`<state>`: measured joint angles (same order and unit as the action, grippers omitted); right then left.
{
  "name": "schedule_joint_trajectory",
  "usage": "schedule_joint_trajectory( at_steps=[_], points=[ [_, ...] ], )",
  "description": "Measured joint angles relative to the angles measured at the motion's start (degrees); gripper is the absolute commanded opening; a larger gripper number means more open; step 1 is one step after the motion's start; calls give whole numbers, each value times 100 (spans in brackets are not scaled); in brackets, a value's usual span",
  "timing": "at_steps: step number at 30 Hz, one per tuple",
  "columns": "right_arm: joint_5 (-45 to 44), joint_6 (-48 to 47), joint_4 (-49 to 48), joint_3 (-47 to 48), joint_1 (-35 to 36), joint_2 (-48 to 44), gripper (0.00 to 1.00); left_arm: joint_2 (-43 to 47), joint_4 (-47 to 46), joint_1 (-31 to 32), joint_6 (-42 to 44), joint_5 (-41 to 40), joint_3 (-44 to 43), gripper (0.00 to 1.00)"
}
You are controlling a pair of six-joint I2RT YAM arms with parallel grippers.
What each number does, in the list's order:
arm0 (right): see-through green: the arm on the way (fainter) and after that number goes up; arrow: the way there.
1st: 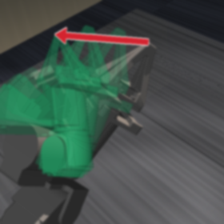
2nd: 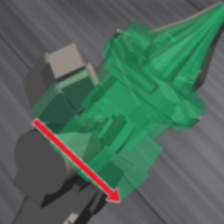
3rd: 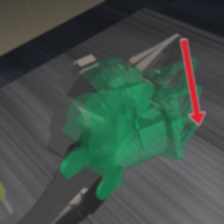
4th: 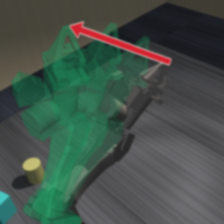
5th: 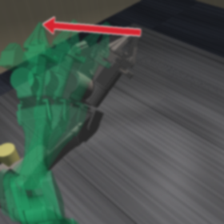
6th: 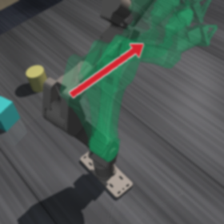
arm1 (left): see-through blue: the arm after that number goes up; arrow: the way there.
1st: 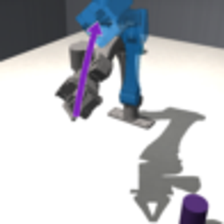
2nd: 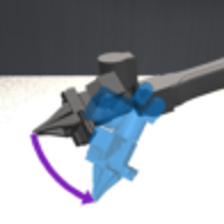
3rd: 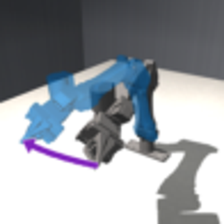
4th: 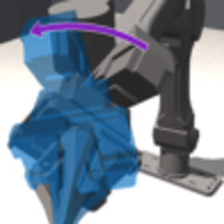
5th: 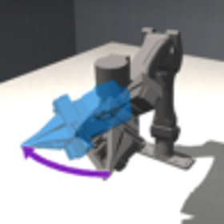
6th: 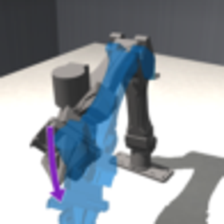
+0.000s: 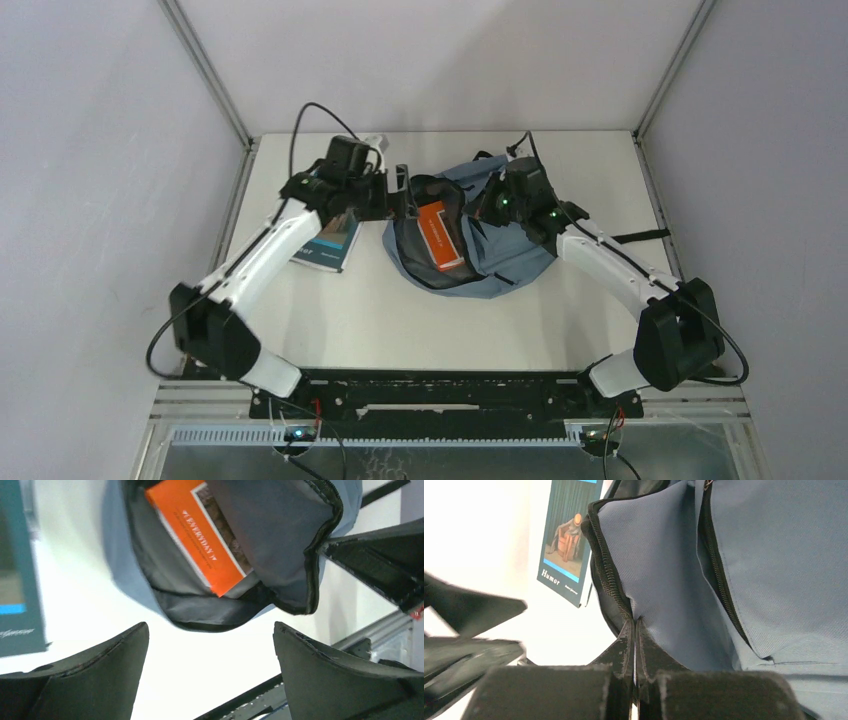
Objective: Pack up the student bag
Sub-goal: Move the student bag to the center of the board.
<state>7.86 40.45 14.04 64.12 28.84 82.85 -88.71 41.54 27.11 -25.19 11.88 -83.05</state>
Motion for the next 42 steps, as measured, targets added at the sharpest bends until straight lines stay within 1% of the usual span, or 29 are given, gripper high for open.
schedule_joint_trajectory(
  at_steps=[1, 3, 6, 8, 10, 11, 12, 14, 16, 17, 20, 23, 26, 30, 32, 35, 39, 42],
  points=[
    [-9, -28, 0, 0, -13, 7, 0, 247, 35, -22, 37, -157, 68, 100],
    [0, -66, -31, 0, -13, 44, 0, 684, -2, -105, 72, -437, 297, 100],
    [79, -74, -136, 0, 44, 221, 0, 1331, -203, -516, 28, -704, 946, 100],
    [175, -76, -203, 0, 55, 400, 0, 1499, -201, -874, 9, -852, 1233, 100],
    [313, -101, -236, 4, 52, 608, 0, 1440, -129, -1134, 11, -1104, 1316, 100],
    [396, -138, -229, 9, 48, 704, 4, 1379, -90, -1193, 17, -1244, 1320, 100],
    [481, -175, -225, 11, 42, 778, 12, 1327, -57, -1209, 22, -1384, 1320, 100],
    [673, -295, -181, 31, 57, 861, 32, 1268, -13, -1202, 37, -1628, 1325, 100],
    [944, -601, 17, 245, 105, 931, 47, 1261, -37, -1191, 96, -1849, 1362, 100],
    [1014, -691, 59, 350, 136, 940, 51, 1259, -57, -1191, 129, -1947, 1386, 100],
    [1113, -1012, 125, 612, 177, 896, 55, 1117, -125, -1202, 184, -2223, 1405, 100],
    [1123, -1169, 254, 680, 0, 741, 66, 767, -264, -1224, 240, -2420, 1403, 100],
    [1001, -1217, 400, 680, -511, 673, 67, 326, -372, -1279, 271, -2433, 1377, 100],
    [957, -1226, 566, 680, -1185, 765, 61, -245, -385, -1397, 256, -2417, 1274, 99],
    [1117, -1250, 581, 680, -1329, 903, 60, -382, -382, -1445, 216, -2413, 1248, 99],
    [1528, -1381, 584, 669, -1163, 1086, 61, -374, -411, -1478, 177, -2385, 1248, 100],
    [1950, -1587, 564, 627, -588, 1196, 61, -374, -433, -1486, 170, -2387, 1189, 100],
    [2085, -1613, 481, 627, -229, 1366, 61, -511, -369, -1488, 166, -2385, 894, 100]
  ],
)
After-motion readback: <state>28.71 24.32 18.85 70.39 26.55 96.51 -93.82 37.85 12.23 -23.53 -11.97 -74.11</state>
